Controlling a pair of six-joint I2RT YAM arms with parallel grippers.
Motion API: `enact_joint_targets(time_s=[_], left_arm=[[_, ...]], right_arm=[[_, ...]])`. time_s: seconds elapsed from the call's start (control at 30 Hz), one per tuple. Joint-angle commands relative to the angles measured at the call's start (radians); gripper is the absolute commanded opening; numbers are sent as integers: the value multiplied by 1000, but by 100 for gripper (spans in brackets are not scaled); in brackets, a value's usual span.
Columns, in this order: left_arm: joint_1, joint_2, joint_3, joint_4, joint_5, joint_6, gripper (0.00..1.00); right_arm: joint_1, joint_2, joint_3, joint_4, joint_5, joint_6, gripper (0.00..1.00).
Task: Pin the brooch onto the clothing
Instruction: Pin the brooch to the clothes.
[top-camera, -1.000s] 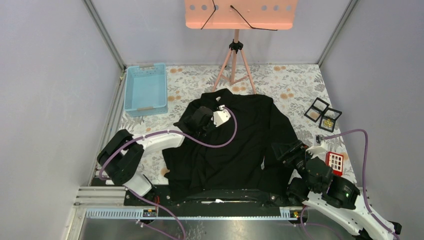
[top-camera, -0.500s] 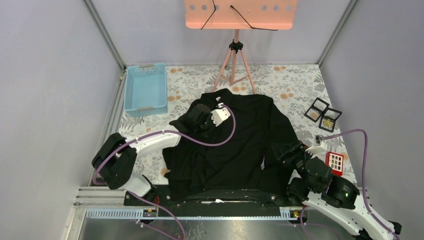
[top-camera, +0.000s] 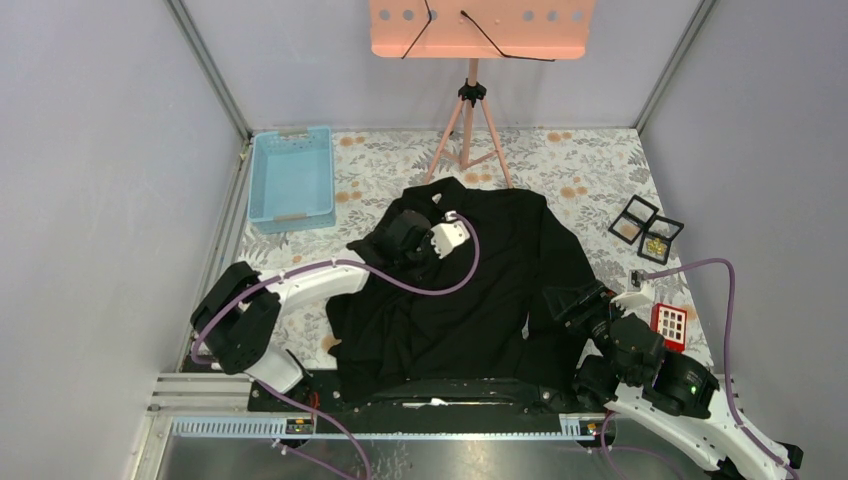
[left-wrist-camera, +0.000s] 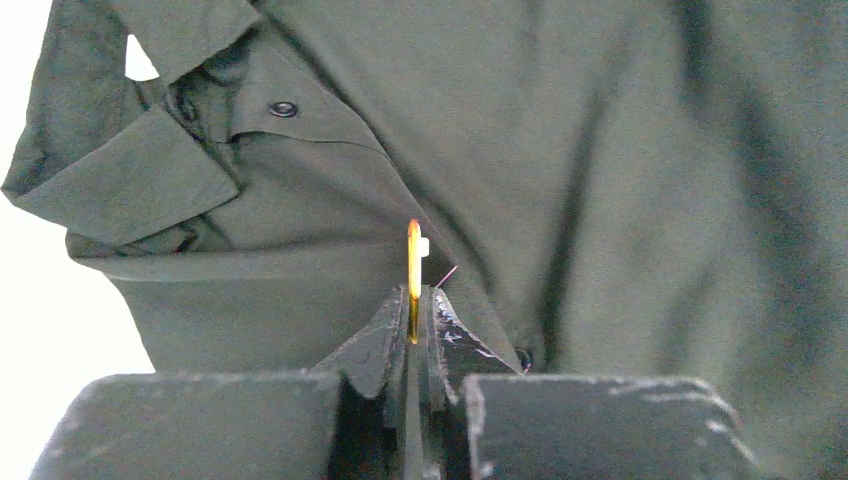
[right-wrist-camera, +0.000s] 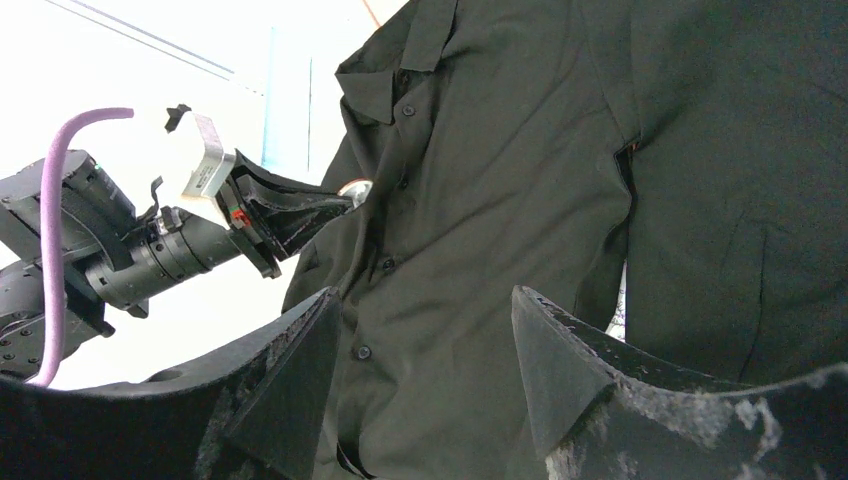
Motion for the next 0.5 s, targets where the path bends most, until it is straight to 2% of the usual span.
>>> enact_joint_targets(time_s=[0.0, 0.47], left_arm=[[-31, 15, 37, 31, 44, -21, 0], [-135, 91, 48, 43, 36, -41, 0]], right_arm=[[1, 9, 1, 2, 29, 20, 70], [1, 21, 0, 3, 27, 19, 69]])
